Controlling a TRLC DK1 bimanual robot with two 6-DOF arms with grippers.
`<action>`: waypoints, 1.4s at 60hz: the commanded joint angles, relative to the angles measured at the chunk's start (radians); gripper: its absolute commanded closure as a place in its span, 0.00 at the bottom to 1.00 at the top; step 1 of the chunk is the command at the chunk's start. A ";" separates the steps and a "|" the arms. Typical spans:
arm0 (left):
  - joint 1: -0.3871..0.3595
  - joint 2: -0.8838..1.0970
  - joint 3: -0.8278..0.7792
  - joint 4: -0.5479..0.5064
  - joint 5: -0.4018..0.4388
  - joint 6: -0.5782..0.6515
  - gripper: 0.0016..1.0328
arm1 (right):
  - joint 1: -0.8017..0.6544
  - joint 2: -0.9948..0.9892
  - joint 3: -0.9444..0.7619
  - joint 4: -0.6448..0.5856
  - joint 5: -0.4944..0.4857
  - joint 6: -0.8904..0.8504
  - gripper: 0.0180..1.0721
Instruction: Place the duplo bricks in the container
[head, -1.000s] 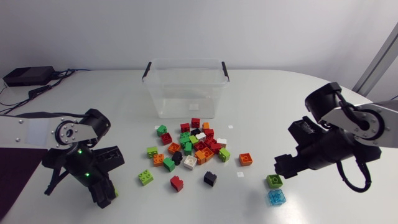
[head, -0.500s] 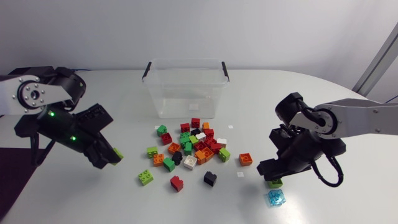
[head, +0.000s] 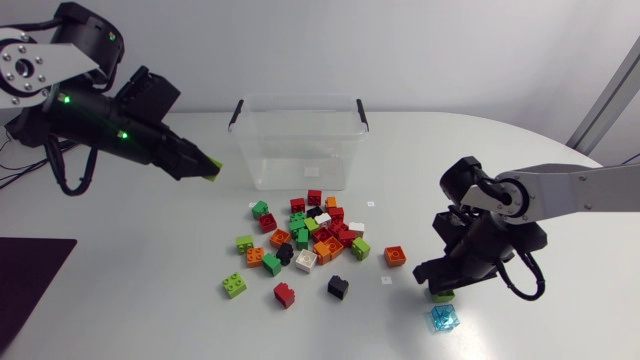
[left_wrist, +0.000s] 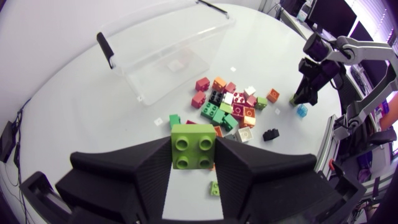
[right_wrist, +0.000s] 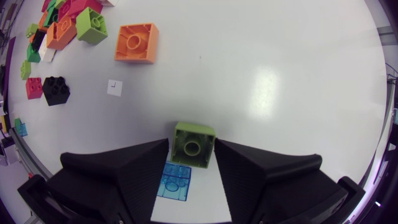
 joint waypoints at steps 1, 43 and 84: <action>-0.012 0.051 0.073 0.018 0.008 -0.070 0.72 | 0.001 0.025 0.007 0.009 0.002 0.028 0.53; -0.090 0.402 0.383 0.266 0.003 -0.272 0.72 | 0.031 -0.023 0.115 -0.045 0.024 0.017 0.71; -0.067 0.513 0.558 0.245 -0.103 -0.231 0.05 | 0.117 0.017 0.546 -0.054 -0.007 -0.004 0.71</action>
